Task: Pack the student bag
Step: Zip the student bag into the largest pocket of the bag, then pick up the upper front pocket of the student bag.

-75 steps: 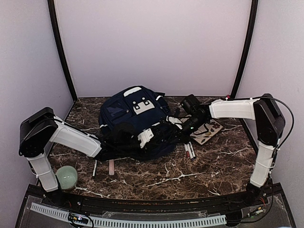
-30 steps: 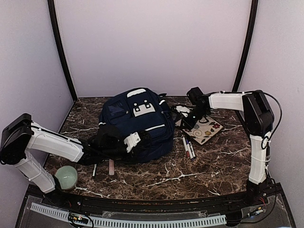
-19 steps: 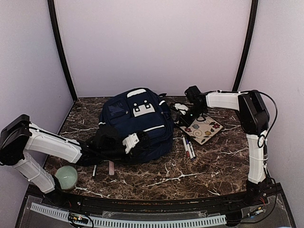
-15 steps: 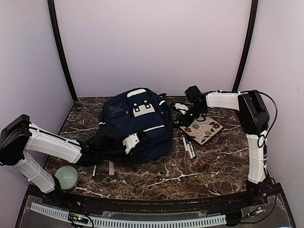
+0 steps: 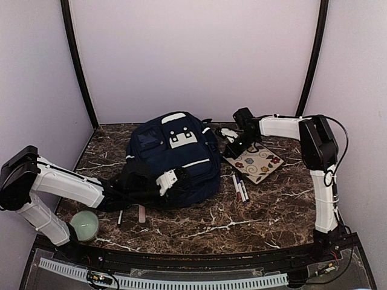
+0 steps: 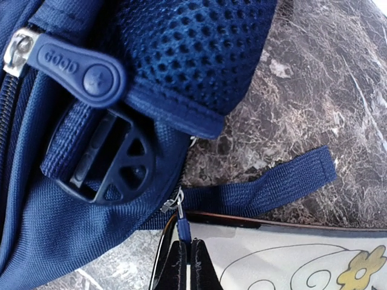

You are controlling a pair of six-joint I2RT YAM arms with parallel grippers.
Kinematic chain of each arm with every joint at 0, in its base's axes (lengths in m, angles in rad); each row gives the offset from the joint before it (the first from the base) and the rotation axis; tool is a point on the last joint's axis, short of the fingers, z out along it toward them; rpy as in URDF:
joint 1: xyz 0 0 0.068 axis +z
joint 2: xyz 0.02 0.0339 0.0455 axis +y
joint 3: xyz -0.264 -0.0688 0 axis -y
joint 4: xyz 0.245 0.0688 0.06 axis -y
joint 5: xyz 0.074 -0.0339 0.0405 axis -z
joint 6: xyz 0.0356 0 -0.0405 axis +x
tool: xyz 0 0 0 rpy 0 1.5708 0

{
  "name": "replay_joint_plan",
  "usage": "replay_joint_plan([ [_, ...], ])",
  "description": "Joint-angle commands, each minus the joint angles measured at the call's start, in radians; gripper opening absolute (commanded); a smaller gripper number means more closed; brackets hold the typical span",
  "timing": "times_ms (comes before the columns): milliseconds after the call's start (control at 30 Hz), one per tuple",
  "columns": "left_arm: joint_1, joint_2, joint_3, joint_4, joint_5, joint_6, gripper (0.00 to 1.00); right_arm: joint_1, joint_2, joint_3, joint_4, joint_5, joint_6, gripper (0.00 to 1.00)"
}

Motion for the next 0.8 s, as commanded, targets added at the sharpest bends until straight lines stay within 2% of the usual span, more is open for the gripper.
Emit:
replay_joint_plan([
  [0,-0.011,-0.051,-0.023,-0.018,0.012,-0.013,0.09,-0.057,0.037,0.049,0.07,0.147,0.051,0.0],
  [167,-0.011,-0.048,-0.025,-0.013,0.003,-0.021,0.12,-0.057,0.018,0.049,0.054,0.118,0.054,0.01],
  [367,-0.011,-0.052,-0.013,-0.01,-0.012,-0.024,0.21,-0.057,-0.125,-0.053,0.044,0.105,0.038,0.31],
  [467,-0.011,-0.087,0.002,-0.041,-0.024,-0.028,0.29,-0.058,-0.224,-0.12,0.023,0.081,0.026,0.4],
  [633,-0.011,-0.182,0.022,-0.102,-0.069,-0.03,0.39,-0.057,-0.395,-0.246,0.006,0.02,0.012,0.44],
  [767,-0.011,-0.253,0.045,-0.142,-0.163,-0.043,0.45,-0.055,-0.512,-0.327,-0.022,-0.052,-0.006,0.44],
])
